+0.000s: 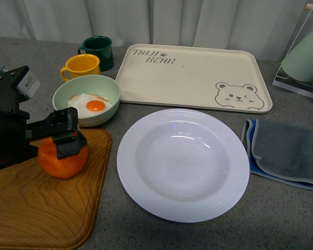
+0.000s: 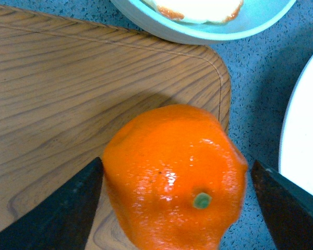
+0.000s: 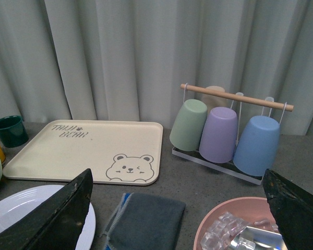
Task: Place orange and plate with both arms
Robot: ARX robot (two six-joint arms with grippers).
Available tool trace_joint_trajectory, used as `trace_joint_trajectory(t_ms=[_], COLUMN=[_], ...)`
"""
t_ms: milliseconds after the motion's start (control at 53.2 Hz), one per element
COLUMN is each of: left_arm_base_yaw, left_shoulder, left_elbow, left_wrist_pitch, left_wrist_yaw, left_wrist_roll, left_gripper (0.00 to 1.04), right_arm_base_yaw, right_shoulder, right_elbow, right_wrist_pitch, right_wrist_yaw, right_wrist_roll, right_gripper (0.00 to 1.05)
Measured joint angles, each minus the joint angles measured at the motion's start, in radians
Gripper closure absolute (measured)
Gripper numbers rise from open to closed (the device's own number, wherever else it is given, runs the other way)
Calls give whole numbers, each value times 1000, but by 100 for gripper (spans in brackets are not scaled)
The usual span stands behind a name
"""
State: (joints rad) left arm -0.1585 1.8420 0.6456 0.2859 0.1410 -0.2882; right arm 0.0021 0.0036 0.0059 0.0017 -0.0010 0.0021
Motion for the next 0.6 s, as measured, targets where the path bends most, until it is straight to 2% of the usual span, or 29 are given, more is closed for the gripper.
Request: trace_joint_trajectory(t_ms=[56,131,225,432,601], left_arm_base_yaw=[-3,-7,-17,-91,-216], left_shoulder=[0,0,-17,-101,-79], left_elbow=[0,0,0,34,132], left_wrist_pitch=[-2,-7,-23,-47,-50], left_wrist_yaw=[0,1,1,14,8], left_wrist_roll=[2,4,2,-11,-33], left_gripper=[27,42,51,55,55], right_arm_base_yaw=[0,0,0,0,0], right_shoulder=[0,0,0,0,0], right_elbow=[0,0,0,0,0], right_wrist_pitch=[0,0,0,0,0], right_wrist_yaw=[0,0,0,0,0], right_wrist_roll=[0,0,0,0,0], right_gripper=[9,9,9,9,9])
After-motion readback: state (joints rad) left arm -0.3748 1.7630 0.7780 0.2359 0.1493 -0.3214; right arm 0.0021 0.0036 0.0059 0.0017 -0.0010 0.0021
